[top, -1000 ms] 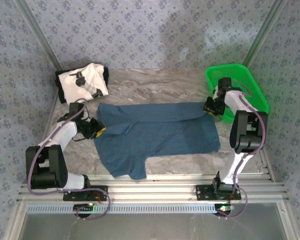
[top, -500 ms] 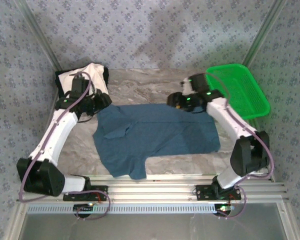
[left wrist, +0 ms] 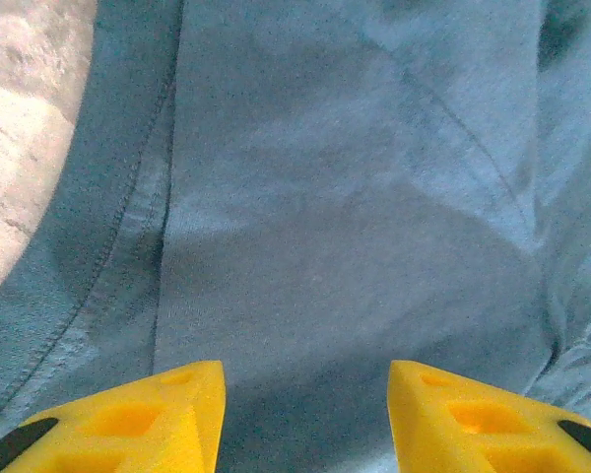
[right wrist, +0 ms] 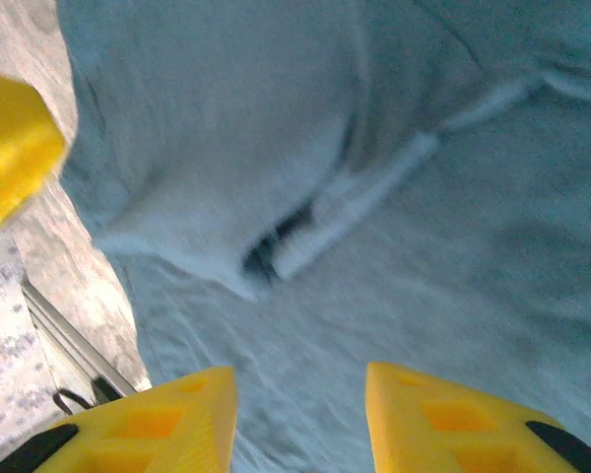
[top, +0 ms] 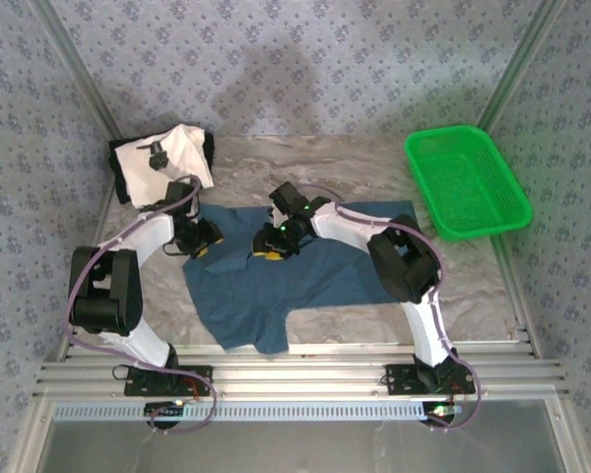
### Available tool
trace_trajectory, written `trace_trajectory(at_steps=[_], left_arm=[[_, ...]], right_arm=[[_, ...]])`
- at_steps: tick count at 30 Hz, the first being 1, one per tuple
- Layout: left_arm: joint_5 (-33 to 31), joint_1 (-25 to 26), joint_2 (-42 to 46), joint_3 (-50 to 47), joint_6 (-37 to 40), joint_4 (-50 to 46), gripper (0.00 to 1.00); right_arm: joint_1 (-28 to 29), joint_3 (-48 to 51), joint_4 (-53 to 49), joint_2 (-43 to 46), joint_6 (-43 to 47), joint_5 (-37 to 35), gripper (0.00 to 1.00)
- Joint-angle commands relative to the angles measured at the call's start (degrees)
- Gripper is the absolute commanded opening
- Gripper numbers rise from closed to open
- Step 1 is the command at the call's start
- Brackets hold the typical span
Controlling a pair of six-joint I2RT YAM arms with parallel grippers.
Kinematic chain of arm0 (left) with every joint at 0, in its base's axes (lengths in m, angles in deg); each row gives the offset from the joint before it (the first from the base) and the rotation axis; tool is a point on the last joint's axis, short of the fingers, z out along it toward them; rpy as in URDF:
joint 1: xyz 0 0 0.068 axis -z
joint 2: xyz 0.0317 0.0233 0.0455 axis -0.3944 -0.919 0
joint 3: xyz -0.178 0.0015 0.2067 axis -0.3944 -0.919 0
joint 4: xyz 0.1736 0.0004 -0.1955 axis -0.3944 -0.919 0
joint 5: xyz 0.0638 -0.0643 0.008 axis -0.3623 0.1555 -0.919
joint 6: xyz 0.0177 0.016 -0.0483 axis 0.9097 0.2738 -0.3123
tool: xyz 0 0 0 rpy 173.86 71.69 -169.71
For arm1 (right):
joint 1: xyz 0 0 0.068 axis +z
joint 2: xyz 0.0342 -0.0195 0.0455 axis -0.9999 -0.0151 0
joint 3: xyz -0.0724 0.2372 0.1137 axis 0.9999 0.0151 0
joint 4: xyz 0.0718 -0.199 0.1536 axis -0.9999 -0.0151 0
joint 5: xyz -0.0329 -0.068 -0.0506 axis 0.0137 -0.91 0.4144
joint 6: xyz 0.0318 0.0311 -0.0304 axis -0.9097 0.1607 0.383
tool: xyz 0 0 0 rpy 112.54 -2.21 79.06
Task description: Fold and stack the t-shirts
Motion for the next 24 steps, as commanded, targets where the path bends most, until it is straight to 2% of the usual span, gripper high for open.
trace_trajectory(at_steps=[1,10,18,20,24], left_arm=[[1.93,-0.26,0.45,-2.36,-1.00,3.02,0.43],[1.47,-1.43,1.27,-6.54,-1.49,3.72,0.33],[0.97,-2.18,-1.24,-7.58,-0.84,4.56,0.32],[0.94,-2.16,-2.09,-7.64,-0.66,4.75,0.32],[0.84,-2.15,-3.05,-7.86,-0.40,4.72,0.31]], right_arm=[[0.84,-4.40,-0.74,-3.80,-3.09,-2.23,0.39],[1.56,-10.42,-5.17,-9.56,-3.67,-5.93,0.35],[2.74,-16.99,-11.80,-14.08,-3.68,-9.27,0.35],[2.84,-18.39,-13.39,-14.94,-3.74,-10.76,0.31],[2.85,-19.22,-13.70,-14.89,-4.43,-11.96,0.18]])
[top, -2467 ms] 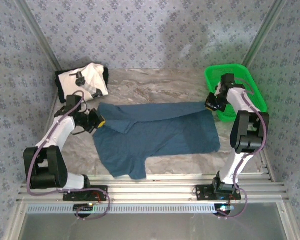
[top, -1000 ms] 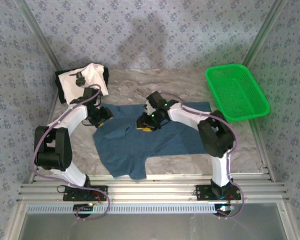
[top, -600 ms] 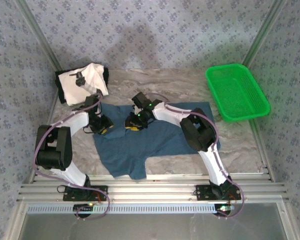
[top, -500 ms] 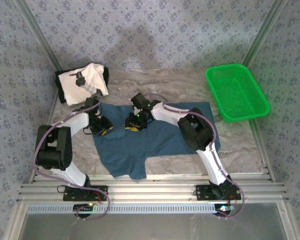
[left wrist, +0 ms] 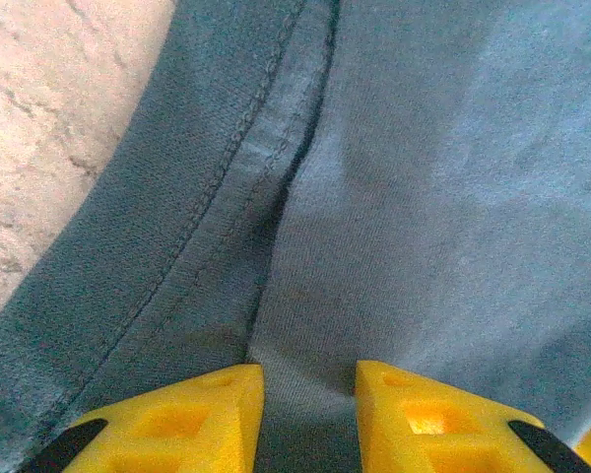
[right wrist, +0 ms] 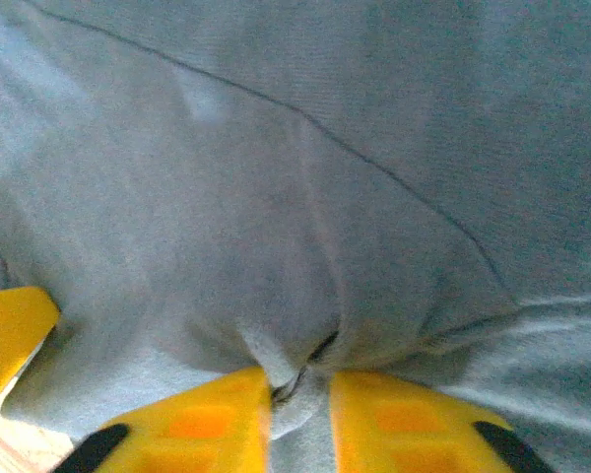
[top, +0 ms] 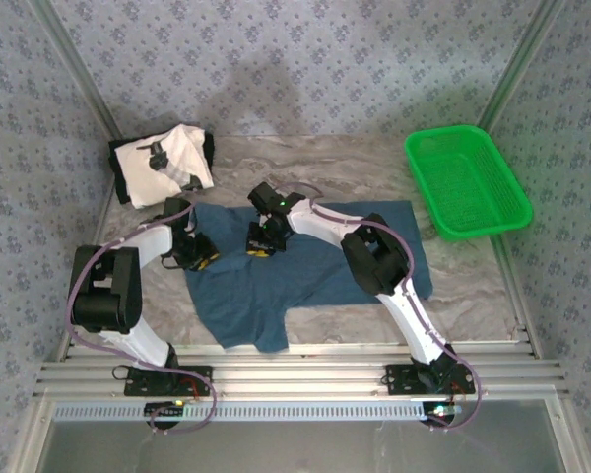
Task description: Fold and stack the t-shirts
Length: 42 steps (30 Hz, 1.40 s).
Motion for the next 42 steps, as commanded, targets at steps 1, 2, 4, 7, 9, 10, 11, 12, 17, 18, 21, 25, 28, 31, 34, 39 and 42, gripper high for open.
trace_trajectory(at_steps=[1,2,4,7,9,10,11,12,17,18,21,25,28,31,34,39,42], left_arm=[[-0.58,-0.43,-2.37,-0.75,0.75,-0.33,0.30],[-0.63,-0.59,-2.52,-0.80,0.84,-0.60,0.30],[-0.81,-1.18,-2.79,-1.00,1.19,-1.01,0.29],[-1.10,-1.86,-3.42,-0.92,1.90,-1.68,0.27],[-1.38,-1.99,-4.04,-0.63,2.29,-2.02,0.27],[-1.34,-2.07,-4.39,-0.50,2.41,-2.13,0.27],[-1.39,-2.08,-4.71,-0.45,2.47,-2.10,0.26],[-1.35,-2.11,-4.99,-0.45,2.51,-2.02,0.26],[-1.93,-2.96,-5.17,-0.98,2.77,-2.49,0.23],[-1.95,-3.01,-5.12,-0.97,2.99,-2.60,0.23],[-1.91,-3.08,-5.30,-0.76,3.23,-3.00,0.23],[-1.12,-3.06,-5.22,-0.96,2.86,-2.52,0.22],[-0.99,-3.07,-5.14,-1.03,2.98,-2.62,0.21],[-0.97,-3.09,-4.97,-1.13,3.09,-2.74,0.21],[-0.84,-3.08,-4.86,-1.16,2.89,-2.59,0.20],[-0.66,-3.04,-4.96,-1.41,2.79,-2.40,0.19],[-0.72,-3.08,-4.95,-1.59,2.87,-2.24,0.19]], right_arm=[[0.31,-1.61,-2.99,-1.07,-0.80,-3.26,0.15],[0.43,-1.86,-3.04,-0.39,-0.58,-3.70,0.13],[0.49,-2.56,-4.30,1.08,0.74,-4.71,0.10],[0.32,-2.85,-6.52,3.48,2.35,-4.40,0.09],[0.07,-2.63,-7.22,4.56,2.91,-3.44,0.11],[-0.08,-2.59,-7.28,4.84,3.05,-3.08,0.14],[-0.09,-2.59,-7.56,5.05,3.26,-2.78,0.16],[-0.24,-2.59,-7.84,5.14,3.40,-2.57,0.19],[-0.49,-0.74,-9.25,6.82,4.00,-5.39,0.26],[-0.75,0.64,-8.06,7.45,3.45,-5.53,0.26],[-1.65,2.36,-5.05,7.44,2.83,-5.89,0.28],[-1.88,-0.13,-4.77,4.55,2.75,-5.00,0.28],[-1.85,-0.17,-3.96,3.18,2.09,-4.46,0.28],[-2.06,-1.08,-3.58,1.47,1.57,-3.78,0.28],[-2.10,-2.35,-3.26,0.30,1.22,-3.86,0.28],[-1.84,-4.81,-4.17,-1.99,1.11,-3.91,0.29],[-1.96,-5.44,-5.84,-2.67,0.97,-4.26,0.26]])
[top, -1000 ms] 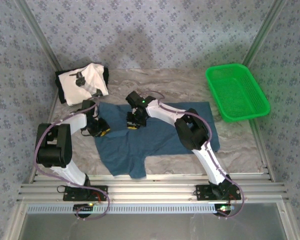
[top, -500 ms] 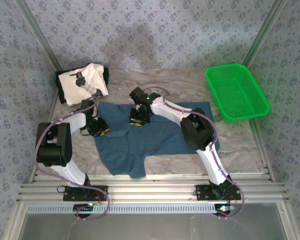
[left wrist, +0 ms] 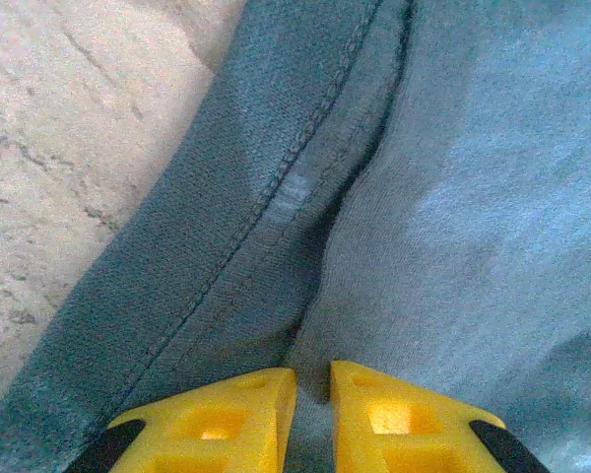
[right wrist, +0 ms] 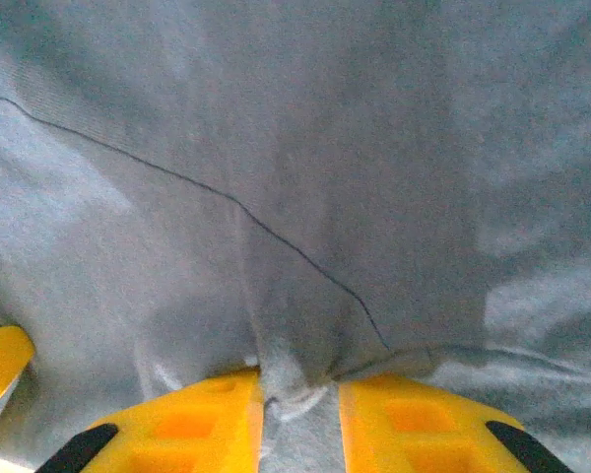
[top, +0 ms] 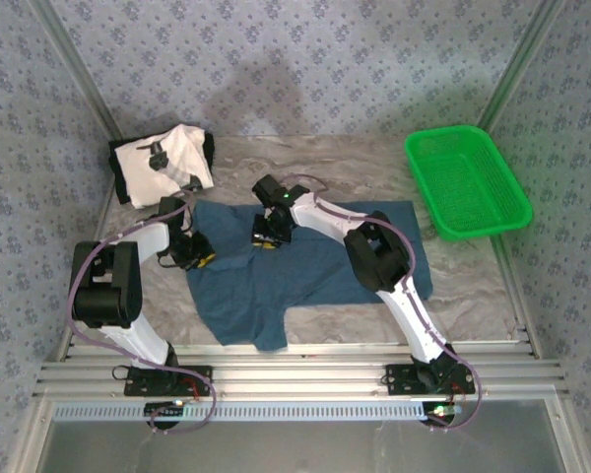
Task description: Fold and stack the t-shirts
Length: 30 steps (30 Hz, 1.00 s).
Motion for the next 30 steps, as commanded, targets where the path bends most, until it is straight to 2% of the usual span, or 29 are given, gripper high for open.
trace_trajectory(at_steps=[1,4,9,22,30], left_arm=[[-3.33,-0.53,-2.83,-2.42,0.97,-2.55,0.19],[-3.55,-0.67,-2.81,-2.33,1.23,-2.86,0.19],[-3.89,-1.55,-2.83,-2.08,1.83,-3.57,0.18],[-4.77,-2.39,-3.35,-1.37,3.06,-4.57,0.17],[-4.88,-2.57,-3.35,-1.24,3.69,-5.02,0.17]], right_arm=[[0.04,-1.56,-2.63,-1.66,-1.02,-0.93,0.23],[-0.13,-1.96,-3.07,-1.33,-1.16,-1.11,0.12],[-0.26,-3.31,-5.16,1.27,0.30,-1.28,0.00],[-2.95,1.81,-8.93,7.85,6.90,3.06,0.00],[-6.31,2.49,-13.29,7.25,13.68,8.04,0.00]])
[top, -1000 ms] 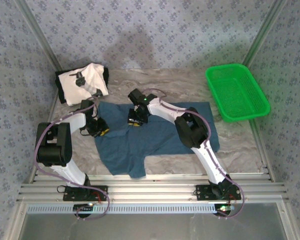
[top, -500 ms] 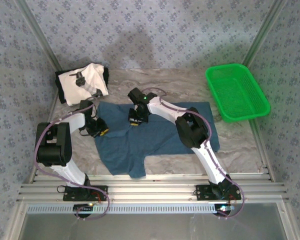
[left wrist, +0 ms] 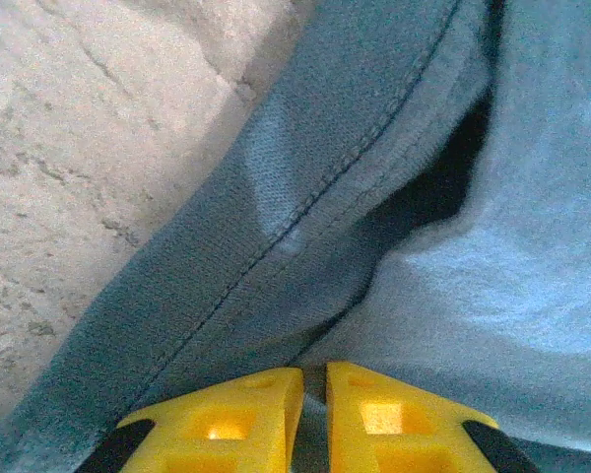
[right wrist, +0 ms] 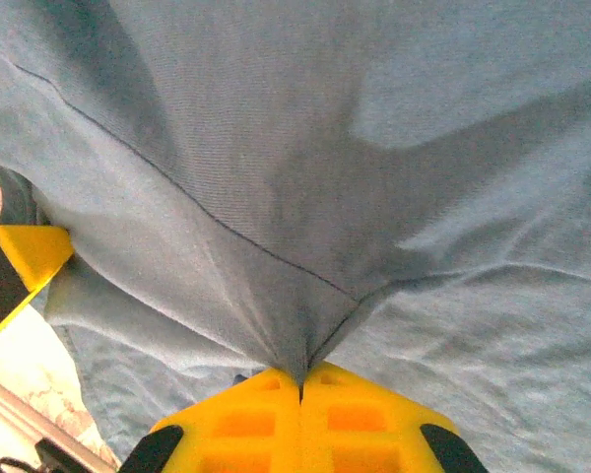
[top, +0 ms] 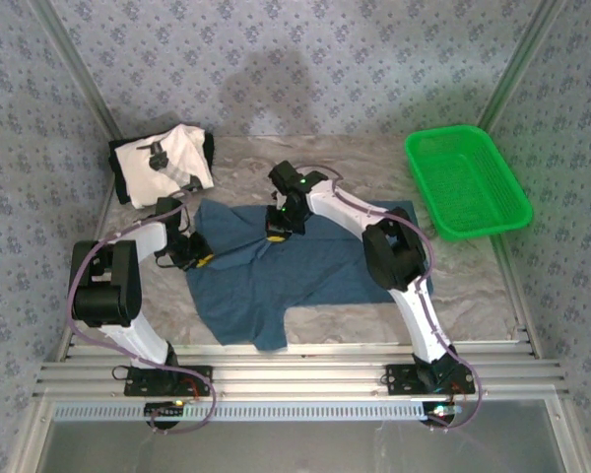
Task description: Fold and stack the t-shirts
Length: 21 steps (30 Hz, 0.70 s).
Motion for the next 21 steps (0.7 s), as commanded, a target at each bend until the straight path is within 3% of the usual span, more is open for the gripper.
trace_trajectory(at_steps=[1,4,9,12,17,21], left_arm=[[-6.33,-0.91,-2.92,-1.25,1.59,-4.57,0.17],[-7.17,-0.91,-2.98,-0.59,1.93,-5.58,0.17],[-6.66,-0.78,-2.34,0.30,2.61,-6.37,0.17],[-5.57,-0.10,1.45,1.13,2.66,-7.21,0.24],[-3.81,0.89,10.54,3.31,2.14,-11.31,0.38],[-3.64,1.16,15.99,3.87,1.31,-15.04,0.42]], right_arm=[[-1.96,0.29,-6.37,0.61,5.39,1.36,0.00],[-2.99,-1.53,-11.06,-0.76,9.07,-1.84,0.05],[-3.39,-0.89,-10.77,-0.96,9.38,-4.59,0.28],[-2.83,1.57,-8.21,2.33,7.95,-6.10,0.39],[0.03,8.88,-0.46,8.83,3.78,-0.85,0.42],[4.39,13.38,7.09,9.45,-3.18,4.86,0.42]])
